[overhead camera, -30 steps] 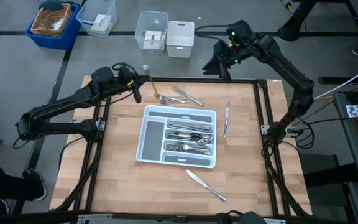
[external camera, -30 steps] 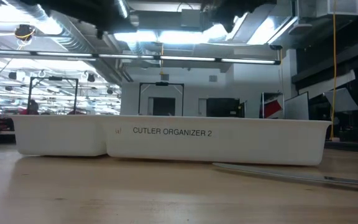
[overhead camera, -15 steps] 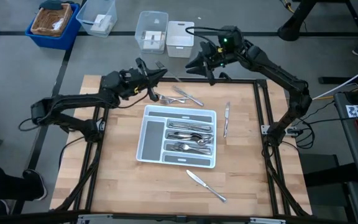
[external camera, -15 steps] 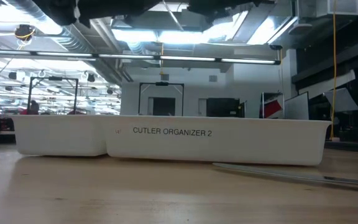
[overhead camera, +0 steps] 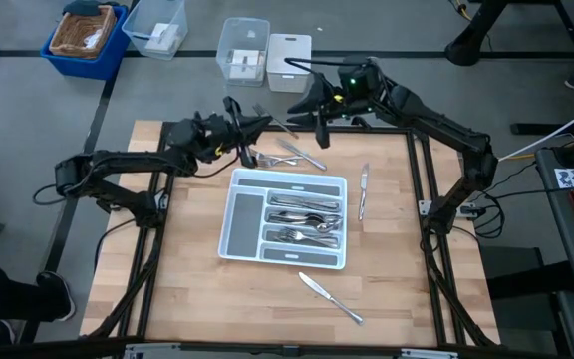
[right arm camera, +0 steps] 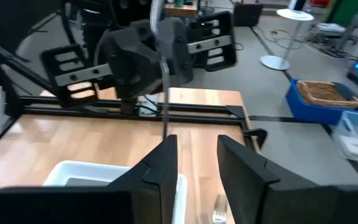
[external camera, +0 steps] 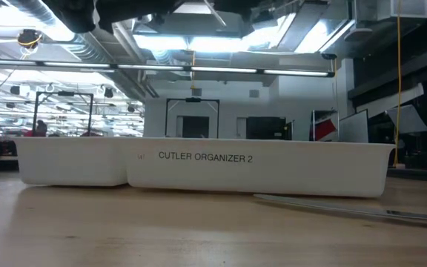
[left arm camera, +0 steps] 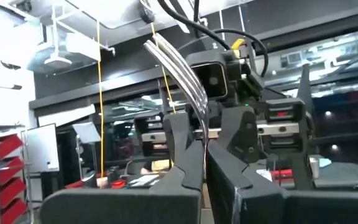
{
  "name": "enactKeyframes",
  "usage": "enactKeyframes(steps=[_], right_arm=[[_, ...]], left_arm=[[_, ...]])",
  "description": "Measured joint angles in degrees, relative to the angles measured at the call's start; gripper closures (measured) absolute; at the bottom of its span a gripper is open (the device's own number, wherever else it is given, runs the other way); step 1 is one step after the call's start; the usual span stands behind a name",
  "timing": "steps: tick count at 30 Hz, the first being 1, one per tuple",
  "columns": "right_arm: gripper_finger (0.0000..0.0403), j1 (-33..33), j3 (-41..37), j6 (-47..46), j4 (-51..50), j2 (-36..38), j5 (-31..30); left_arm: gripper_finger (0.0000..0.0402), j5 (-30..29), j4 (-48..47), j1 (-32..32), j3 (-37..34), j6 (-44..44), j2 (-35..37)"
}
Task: Sort silverware
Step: Put the fork into the organizer tray
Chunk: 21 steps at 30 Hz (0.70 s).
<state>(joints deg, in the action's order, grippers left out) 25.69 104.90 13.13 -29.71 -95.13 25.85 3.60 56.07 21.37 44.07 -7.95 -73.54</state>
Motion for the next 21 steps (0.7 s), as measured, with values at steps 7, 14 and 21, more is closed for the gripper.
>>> enactKeyframes(steps=[7,14,21], right_arm=[[0.0288,-2.6,0.0,0.0,-0.2,0.0,0.7],[0.0288,-3.7,0.0,0.0,-0.4,-0.1,0.6],[0.0288,-3.7,0.1,-3.7,-0.5,-1.8,0.6]], left_arm=[[0.0400,0.0,-0.1,-1.3,0.0,-1.5,0.0],[0.0400,0.1,-0.1,-1.7,0.0,-0.8,0.0],[0.0400,0.2,0.1,-1.9,0.0,-0.5,0.0]])
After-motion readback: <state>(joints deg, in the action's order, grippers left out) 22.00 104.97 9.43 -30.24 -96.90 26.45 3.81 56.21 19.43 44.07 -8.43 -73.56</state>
